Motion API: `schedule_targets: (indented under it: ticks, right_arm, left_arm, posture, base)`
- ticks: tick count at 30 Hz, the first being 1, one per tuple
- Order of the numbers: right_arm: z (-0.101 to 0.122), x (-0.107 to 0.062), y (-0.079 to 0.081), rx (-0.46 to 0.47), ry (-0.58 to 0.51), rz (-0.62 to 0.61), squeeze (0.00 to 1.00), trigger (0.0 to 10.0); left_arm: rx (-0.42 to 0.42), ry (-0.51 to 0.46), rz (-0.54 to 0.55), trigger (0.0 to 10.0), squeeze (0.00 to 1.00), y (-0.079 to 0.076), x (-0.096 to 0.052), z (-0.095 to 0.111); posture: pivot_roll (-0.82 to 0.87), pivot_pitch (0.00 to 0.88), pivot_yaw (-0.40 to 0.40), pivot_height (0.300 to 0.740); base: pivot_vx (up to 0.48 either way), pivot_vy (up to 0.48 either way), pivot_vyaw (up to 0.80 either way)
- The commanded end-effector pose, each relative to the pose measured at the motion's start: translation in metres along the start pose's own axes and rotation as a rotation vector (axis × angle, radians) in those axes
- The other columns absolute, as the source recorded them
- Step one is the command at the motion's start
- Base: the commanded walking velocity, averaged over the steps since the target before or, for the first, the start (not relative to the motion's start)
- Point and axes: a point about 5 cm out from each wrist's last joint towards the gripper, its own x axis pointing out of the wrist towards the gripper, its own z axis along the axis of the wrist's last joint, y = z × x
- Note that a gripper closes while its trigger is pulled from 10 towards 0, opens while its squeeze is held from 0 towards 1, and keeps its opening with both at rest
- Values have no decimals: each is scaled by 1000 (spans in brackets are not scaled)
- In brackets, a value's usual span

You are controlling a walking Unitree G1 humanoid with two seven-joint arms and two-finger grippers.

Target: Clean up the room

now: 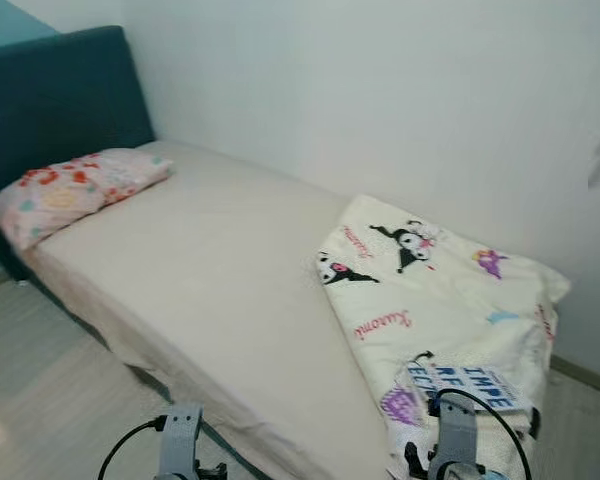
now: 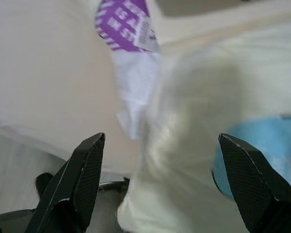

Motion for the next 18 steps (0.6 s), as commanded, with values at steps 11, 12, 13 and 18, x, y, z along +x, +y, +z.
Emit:
schedule_targets:
  ticks: [11, 12, 13, 18]
  right_arm:
    - [26, 0, -15, 205, -121, -50, 0, 10000]
    - [36, 0, -14, 270, -164, -22, 0, 10000]
    - [46, 0, -11, 325, -208, 18, 0, 10000]
    - [66, 0, -5, 384, -282, 100, 0, 10000]
  left_arm:
    - [32, 3, -4, 10000, 0, 1, 0, 0]
    - [34, -1, -5, 10000, 0, 1, 0, 1]
    - [35, -4, -4, 10000, 0, 1, 0, 1]
    - [38, -15, 3, 10000, 0, 2, 0, 4]
  posture:
    - [-41, 0, -13, 728]
    - [-42, 0, -8, 728]
    - [-42, 0, -7, 728]
    - [-36, 0, -5, 728]
  base:
    - [0, 0, -712]
    - [0, 0, 0]
    - [0, 0, 0]
    - [0, 0, 0]
